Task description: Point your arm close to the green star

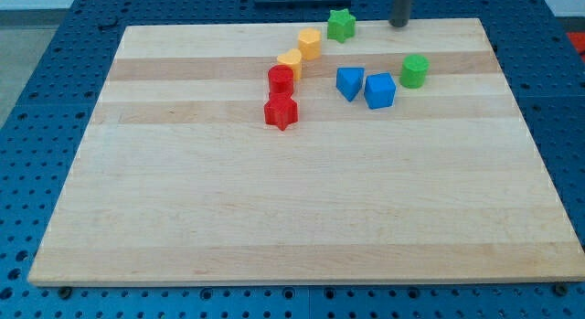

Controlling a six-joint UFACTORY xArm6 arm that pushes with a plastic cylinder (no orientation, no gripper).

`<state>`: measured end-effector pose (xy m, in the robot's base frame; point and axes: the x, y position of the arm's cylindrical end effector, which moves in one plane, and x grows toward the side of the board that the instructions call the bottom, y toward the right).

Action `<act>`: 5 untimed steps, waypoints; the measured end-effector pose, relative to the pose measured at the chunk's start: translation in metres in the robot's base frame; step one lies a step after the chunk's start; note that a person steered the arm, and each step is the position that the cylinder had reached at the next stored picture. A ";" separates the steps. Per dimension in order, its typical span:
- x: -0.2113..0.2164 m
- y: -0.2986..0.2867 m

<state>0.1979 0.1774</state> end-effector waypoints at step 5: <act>0.252 0.011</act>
<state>0.4496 0.1889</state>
